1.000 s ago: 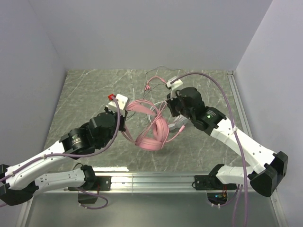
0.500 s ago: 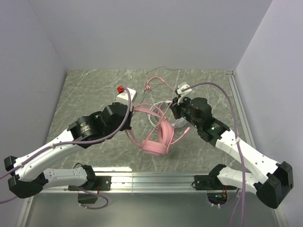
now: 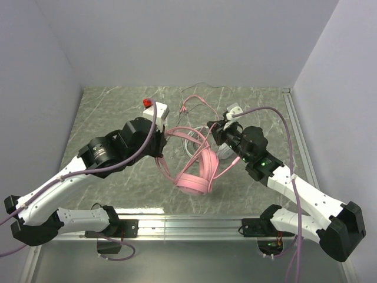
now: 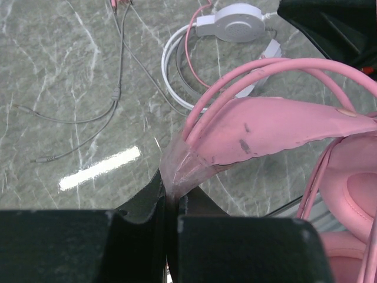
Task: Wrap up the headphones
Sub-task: Wrap the headphone cable with the right arm
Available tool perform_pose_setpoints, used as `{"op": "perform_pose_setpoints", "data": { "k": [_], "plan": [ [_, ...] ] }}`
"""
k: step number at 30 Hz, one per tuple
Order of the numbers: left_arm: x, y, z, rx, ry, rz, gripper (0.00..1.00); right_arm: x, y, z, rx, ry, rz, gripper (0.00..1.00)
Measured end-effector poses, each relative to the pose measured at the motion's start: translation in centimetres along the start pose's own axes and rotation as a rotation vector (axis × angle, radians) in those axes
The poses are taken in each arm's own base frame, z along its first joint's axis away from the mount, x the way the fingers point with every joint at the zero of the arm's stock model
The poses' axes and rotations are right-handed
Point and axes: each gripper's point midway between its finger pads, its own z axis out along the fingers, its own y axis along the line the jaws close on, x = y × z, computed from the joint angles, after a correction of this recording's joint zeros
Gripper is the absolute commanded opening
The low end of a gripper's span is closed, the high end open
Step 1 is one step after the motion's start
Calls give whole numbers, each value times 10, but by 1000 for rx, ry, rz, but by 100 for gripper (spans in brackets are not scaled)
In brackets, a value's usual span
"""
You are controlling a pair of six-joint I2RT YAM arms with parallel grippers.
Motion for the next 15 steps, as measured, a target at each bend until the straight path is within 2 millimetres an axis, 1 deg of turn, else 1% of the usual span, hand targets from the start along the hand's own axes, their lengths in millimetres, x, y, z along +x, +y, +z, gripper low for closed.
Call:
{"op": "perform_pose_setpoints", "data": {
  "k": [2,7,11,13,15],
  "plan": [
    [2,-1,-1,5,16,3,0,-2,-2,3,4,-18,0,18],
    [0,-6,-2,20,40,7,0,4,-3,9,7,-26,1,24],
    [-2,-8,-4,27,48,6,0,11,-3,13,6,-21,3,20],
    [-4,-8,-5,25,49,4,0,14,-2,14,3,-21,7,23],
    [-6,-8,-7,25,48,0,0,14,-1,16,-4,-25,11,23]
  ]
}}
